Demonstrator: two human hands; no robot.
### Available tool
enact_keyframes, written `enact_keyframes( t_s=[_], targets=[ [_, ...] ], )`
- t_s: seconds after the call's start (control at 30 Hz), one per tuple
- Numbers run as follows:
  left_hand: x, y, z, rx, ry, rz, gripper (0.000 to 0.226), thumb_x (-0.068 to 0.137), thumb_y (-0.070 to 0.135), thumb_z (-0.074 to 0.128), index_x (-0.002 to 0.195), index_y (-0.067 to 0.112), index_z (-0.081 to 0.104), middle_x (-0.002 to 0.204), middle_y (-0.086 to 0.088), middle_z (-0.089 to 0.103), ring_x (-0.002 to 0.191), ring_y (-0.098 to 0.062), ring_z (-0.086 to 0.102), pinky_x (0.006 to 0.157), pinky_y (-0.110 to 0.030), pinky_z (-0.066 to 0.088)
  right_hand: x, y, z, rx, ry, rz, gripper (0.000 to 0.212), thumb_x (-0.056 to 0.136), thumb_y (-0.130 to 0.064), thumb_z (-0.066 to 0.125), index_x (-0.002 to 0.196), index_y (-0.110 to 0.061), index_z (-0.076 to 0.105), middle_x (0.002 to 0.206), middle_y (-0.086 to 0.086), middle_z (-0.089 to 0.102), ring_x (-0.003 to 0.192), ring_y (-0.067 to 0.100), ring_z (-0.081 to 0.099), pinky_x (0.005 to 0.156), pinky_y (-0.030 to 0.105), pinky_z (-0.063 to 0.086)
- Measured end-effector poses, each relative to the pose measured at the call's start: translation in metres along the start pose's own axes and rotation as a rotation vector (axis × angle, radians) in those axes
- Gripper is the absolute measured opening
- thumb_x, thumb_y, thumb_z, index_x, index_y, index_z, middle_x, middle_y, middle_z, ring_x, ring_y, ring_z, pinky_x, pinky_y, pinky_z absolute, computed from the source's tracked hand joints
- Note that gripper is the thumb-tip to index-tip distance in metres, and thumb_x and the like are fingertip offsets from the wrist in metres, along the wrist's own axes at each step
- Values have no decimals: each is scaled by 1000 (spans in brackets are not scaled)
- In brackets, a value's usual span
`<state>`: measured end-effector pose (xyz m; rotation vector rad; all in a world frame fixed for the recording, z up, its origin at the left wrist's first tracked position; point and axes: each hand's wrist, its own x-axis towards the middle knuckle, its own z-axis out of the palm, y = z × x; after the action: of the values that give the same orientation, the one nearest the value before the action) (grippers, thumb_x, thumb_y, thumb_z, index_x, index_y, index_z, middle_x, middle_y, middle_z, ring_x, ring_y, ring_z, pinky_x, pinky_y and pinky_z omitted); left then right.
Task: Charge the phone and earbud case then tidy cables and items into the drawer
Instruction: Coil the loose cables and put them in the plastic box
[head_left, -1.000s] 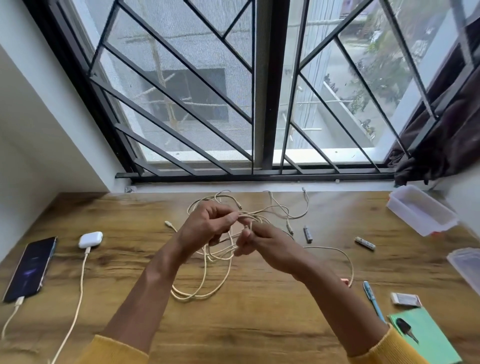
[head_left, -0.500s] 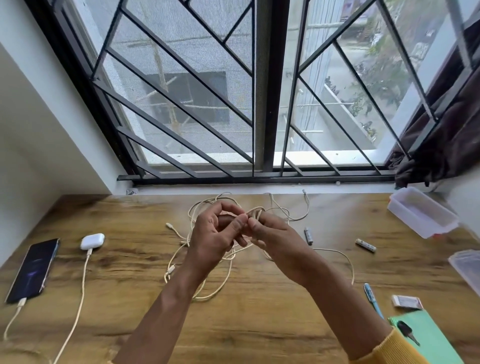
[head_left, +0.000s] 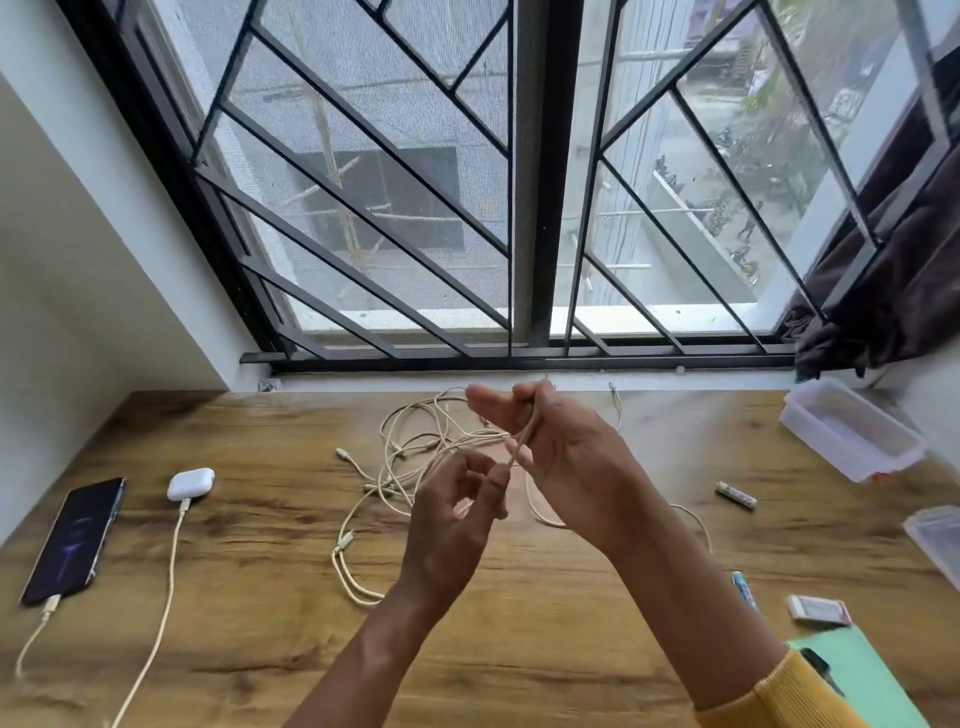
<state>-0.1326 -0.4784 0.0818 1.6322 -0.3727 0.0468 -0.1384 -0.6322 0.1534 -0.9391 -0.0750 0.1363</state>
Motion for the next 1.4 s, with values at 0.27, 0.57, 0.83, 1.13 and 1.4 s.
enact_keyframes(
  t_s=[0.27,0.57,0.83,1.13,1.4],
  targets=[
    [30,-22,-29,133,-76,-128,66,98,59,51,54,10,47,52,-16,40,51,-29,35,55,-54,38,-9,-12,-1,-200,-501,145,34,112,-16,28,101,-1,56,70,16,64,89,36,68,105,74,34],
    [66,14,-38,360,-291,51,54,98,51,59,60,15,72,58,6,69,56,-9,64,60,-28,46,-15,19,2,-1261,-484,530,25,109,-25,50,90,-16,63,68,16,69,63,21,59,73,33,51],
    [59,3,-32,370,-308,7,26,95,50,67,86,27,74,61,7,60,57,-10,51,60,-36,45,-7,20,-7,-1704,62,290,23,111,-42,38,102,-22,48,116,3,64,108,29,60,81,40,43],
    [38,3,-26,-6,-244,-64,20,103,27,59,103,8,67,84,6,68,81,-19,62,81,-41,55,-8,21,-5,-797,141,96,29,98,-36,60,109,-9,57,111,13,62,104,19,62,91,39,52],
    [30,-11,-22,119,-174,11,18,98,41,67,105,26,74,81,0,72,78,-17,71,76,-30,57,5,-3,5,-443,314,-107,48,114,-30,33,100,-19,77,115,4,78,120,18,68,113,52,40]
  ],
)
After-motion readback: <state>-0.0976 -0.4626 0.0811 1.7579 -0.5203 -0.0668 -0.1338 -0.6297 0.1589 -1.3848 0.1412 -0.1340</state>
